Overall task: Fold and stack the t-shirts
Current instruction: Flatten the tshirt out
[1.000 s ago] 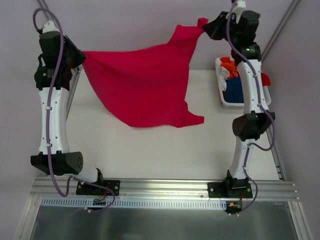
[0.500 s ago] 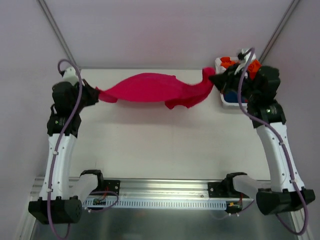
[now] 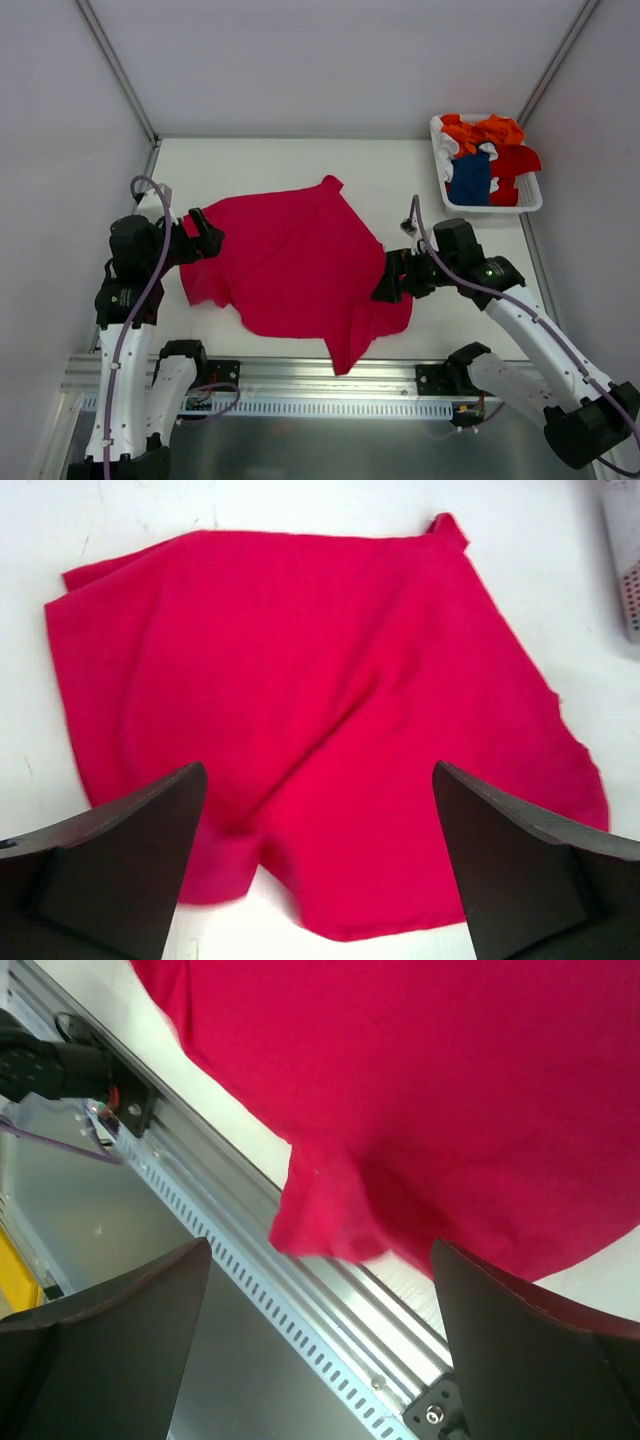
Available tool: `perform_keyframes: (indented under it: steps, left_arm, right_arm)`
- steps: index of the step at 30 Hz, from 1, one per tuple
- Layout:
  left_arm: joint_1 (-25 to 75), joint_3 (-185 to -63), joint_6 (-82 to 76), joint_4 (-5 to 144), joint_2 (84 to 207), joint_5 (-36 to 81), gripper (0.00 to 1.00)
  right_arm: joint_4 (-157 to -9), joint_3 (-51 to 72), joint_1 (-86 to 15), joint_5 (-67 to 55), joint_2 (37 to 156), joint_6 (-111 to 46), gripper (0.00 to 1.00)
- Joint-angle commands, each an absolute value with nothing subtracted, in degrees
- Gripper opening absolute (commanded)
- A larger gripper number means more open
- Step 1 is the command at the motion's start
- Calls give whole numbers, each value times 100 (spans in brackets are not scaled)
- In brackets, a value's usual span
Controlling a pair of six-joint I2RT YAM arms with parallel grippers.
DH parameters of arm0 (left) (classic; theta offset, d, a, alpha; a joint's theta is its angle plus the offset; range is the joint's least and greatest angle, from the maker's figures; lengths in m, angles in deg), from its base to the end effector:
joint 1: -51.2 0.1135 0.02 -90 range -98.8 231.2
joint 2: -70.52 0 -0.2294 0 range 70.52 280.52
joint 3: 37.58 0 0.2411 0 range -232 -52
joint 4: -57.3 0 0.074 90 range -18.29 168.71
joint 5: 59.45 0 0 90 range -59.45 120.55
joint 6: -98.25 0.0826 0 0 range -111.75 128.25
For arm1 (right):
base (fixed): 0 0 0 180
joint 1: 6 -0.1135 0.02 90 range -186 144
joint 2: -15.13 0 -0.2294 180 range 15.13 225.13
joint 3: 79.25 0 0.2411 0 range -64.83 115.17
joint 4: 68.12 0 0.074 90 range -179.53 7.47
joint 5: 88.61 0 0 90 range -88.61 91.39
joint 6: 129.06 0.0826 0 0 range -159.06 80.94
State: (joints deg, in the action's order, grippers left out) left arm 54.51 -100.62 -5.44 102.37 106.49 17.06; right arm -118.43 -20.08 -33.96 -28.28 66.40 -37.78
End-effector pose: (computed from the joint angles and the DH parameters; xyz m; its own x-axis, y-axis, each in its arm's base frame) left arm 0.1966 -0.0079 0.3103 -0.3389 -0.2501 -0.9070 0.0876 0.9514 -0.2951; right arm 0.1777 0.1406 0.2273 -0.6119 -0.3028 -0.7307 -0.7167 0.6030 0.3503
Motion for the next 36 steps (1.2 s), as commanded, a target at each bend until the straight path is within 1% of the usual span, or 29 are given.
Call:
perform_keyframes:
  steps: [1,2,3,5,6,7,8,9,10,11,12,13,16,19,20,22,25,26,28,29,33,36]
  left_arm:
    - [5419,-10797,-405,10704,10919,1297,99]
    - [5419,-10990,-484,10704,11111,1559,99]
    - [5419,-11470,-615,10739,11235,1701,99]
    - [5419,-11965,-765,10827,11681,1877,99]
    - [5428,-12280,-1009,10819,11858,1913,99]
    - [5428,-12370,-1082,10810,12034,1878,99]
    - [5419,-12432,-1091,10784,12506,1878,99]
    - [5419,-12476,-1195,10775,12815,2087,99]
    - [5428,-12503,-1257,10801,13427,2341,99]
    - [5445,-12555,-1345,10853,13720,2683,99]
    - [5506,-12573,-1633,10958,13993,2773,99]
    - [5533,-12565,-1775,10968,14422,2826,99]
    - [5595,-12442,-2110,10959,14986,3020,99]
    - [5629,-12345,-2128,10951,15321,3424,99]
    - [5665,-12310,-2119,10959,15393,3451,99]
    - [5805,-12266,-2137,10951,15638,3495,99]
    - [6024,-12073,-2260,10872,15841,3425,98]
    - [6069,-11959,-2303,10802,15876,3407,97]
    - [6165,-11801,-2348,10731,15938,3276,97]
    - [6175,-11757,-2365,10626,15956,3284,97]
    - [6166,-11546,-2444,10511,16105,3284,97]
    - [6175,-11361,-2471,10345,16149,3302,95]
  right_arm:
    - [-12717,-984,-3334,-2815,6602,-3756,97]
    - [-12813,-729,-3229,-2640,6680,-3783,97]
    - [-12806,-204,-2880,-2700,6959,-3809,97]
    - [-12753,360,-2396,-2727,7391,-3687,97]
    - [-12735,607,-2349,-2622,7924,-3643,97]
    - [-12605,1001,-2349,-2308,8190,-3703,97]
    - [-12377,1040,-2357,-2279,8436,-3747,97]
    - [-11818,918,-2375,-2148,8900,-3687,97]
    - [-11543,839,-2375,-1894,9157,-3678,97]
    - [-11322,786,-2375,-1761,9438,-3678,98]
    - [-11120,794,-2384,-1673,10085,-3738,99]
    - [-11118,1003,-2384,-1689,10422,-3852,99]
    - [-11144,1486,-2410,-1602,11440,-4142,95]
    - [-11013,1733,-2489,-1400,12066,-4275,93]
    - [-11004,1917,-2489,-1382,12225,-4240,90]
    - [-11021,2059,-2524,-1496,12602,-4170,87]
    - [-11047,2139,-2638,-1374,12833,-4056,85]
    - [-11117,2147,-2647,-1382,12912,-3986,81]
    - [-11249,2148,-2700,-1399,12939,-3924,77]
    - [-11433,2139,-2726,-1391,12904,-3924,72]
    - [-11820,1911,-2946,-760,12684,-3915,71]
    - [-11821,1578,-2964,-731,12622,-3915,72]
